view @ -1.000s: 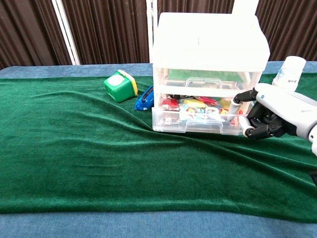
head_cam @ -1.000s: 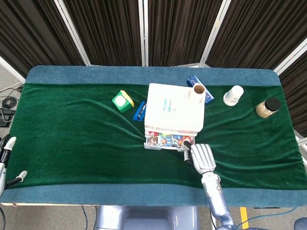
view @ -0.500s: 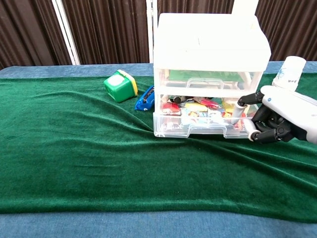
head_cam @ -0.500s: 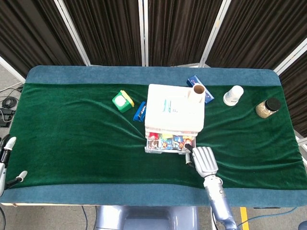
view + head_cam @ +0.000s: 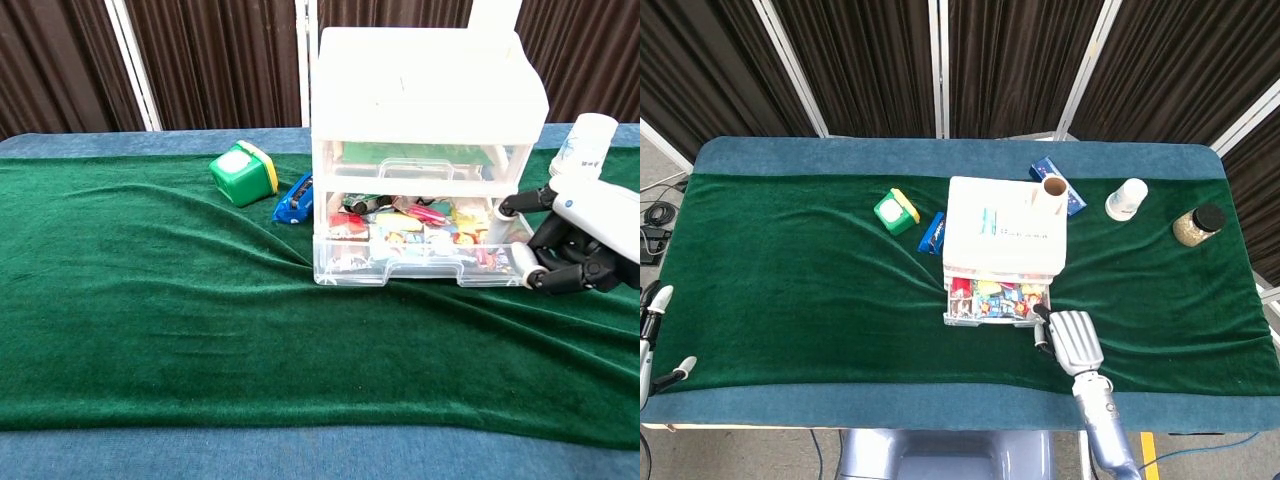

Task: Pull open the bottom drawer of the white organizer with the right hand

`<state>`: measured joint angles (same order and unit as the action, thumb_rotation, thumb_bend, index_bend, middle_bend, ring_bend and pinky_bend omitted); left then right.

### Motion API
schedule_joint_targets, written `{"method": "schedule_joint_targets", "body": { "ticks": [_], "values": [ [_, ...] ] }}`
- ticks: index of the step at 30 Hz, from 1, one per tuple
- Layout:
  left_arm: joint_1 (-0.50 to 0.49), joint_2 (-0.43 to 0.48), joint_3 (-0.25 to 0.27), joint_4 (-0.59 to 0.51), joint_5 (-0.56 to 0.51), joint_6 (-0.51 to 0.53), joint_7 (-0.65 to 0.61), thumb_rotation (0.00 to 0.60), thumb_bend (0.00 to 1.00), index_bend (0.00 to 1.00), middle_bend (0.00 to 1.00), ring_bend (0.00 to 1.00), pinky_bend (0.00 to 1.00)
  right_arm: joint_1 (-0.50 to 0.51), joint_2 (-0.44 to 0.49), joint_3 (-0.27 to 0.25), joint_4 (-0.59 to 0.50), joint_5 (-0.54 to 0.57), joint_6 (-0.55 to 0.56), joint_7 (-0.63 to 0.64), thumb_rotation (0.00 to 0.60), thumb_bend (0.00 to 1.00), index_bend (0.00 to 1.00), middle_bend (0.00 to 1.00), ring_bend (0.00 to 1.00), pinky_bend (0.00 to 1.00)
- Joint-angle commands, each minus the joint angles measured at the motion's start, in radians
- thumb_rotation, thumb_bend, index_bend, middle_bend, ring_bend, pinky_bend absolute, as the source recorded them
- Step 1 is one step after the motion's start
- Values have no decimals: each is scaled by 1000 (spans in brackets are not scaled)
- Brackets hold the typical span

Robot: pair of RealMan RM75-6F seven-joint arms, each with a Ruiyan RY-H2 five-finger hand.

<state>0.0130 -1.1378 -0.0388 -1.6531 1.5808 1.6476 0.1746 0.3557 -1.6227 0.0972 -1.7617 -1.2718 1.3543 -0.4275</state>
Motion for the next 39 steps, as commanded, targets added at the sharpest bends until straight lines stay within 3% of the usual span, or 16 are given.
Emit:
{"method": "schedule_joint_targets", "body": {
  "ticks": [1, 32, 39],
  "values": [
    [0, 0, 1, 0, 1, 0, 1, 600, 0, 0, 0, 0, 0, -6, 7, -2, -3, -2, 4, 3, 600, 575, 623, 909, 964, 830],
    [0, -1, 1, -1, 1, -1, 5, 600, 0, 0, 0, 0, 0, -58, 55, -35, -22, -56, 12, 32, 600, 575, 619, 909, 964, 830],
    [0, 0, 0, -1, 0, -1, 3, 600, 0, 0, 0, 0, 0, -63, 56, -38, -16, -66, 9, 43, 600, 556, 469, 904, 961, 829]
  ]
}}
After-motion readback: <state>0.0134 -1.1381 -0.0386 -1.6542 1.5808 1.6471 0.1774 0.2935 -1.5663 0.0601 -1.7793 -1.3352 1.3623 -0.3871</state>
